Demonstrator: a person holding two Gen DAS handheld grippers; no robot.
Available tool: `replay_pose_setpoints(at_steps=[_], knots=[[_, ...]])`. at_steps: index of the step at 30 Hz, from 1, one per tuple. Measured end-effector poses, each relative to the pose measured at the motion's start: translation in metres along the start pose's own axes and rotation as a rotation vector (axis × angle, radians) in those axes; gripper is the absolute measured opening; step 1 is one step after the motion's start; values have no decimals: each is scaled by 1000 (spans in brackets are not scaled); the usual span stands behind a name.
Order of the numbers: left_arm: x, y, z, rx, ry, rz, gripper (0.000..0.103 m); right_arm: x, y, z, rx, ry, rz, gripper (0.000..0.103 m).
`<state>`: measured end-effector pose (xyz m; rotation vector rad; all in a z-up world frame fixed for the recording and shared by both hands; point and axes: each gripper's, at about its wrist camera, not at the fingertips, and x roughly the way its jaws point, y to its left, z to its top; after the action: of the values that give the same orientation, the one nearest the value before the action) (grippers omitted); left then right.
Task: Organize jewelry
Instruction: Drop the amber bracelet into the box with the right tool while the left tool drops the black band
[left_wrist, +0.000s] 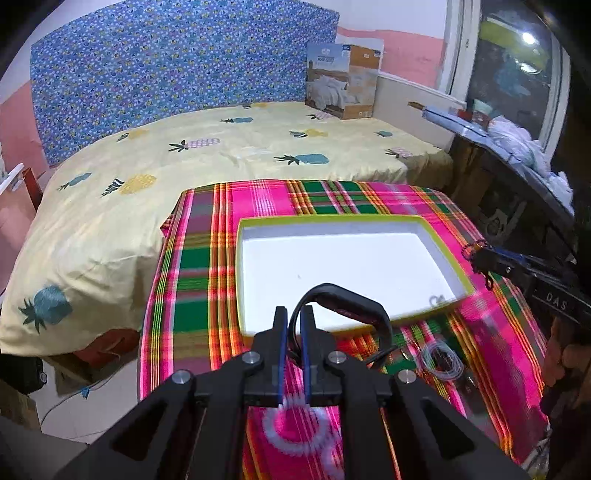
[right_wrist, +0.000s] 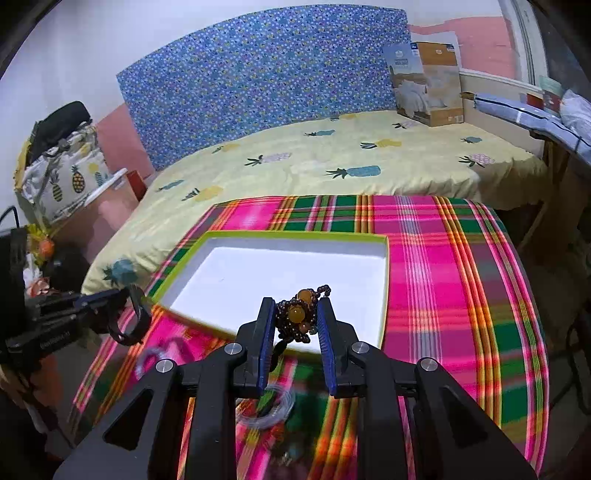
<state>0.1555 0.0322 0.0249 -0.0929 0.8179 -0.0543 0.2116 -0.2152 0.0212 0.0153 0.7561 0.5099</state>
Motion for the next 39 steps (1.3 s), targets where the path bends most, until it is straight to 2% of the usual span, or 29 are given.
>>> replay_pose_setpoints(at_steps=[12, 20, 30, 35, 39], knots=[[91, 17, 43, -3, 74, 58, 7, 89, -29, 30, -44, 83, -82, 23], [121, 21, 51, -7, 110, 78, 7, 121, -43, 33, -36, 137, -138, 24], [122, 18, 52, 20, 91, 73, 9, 121, -43, 35, -28, 150, -137, 30], [106, 15, 51, 26, 58, 57, 20, 107, -36, 35, -33, 125, -135, 32], [90, 14, 48, 28, 40, 48, 20, 89, -29, 33, -37, 101, -125, 34]])
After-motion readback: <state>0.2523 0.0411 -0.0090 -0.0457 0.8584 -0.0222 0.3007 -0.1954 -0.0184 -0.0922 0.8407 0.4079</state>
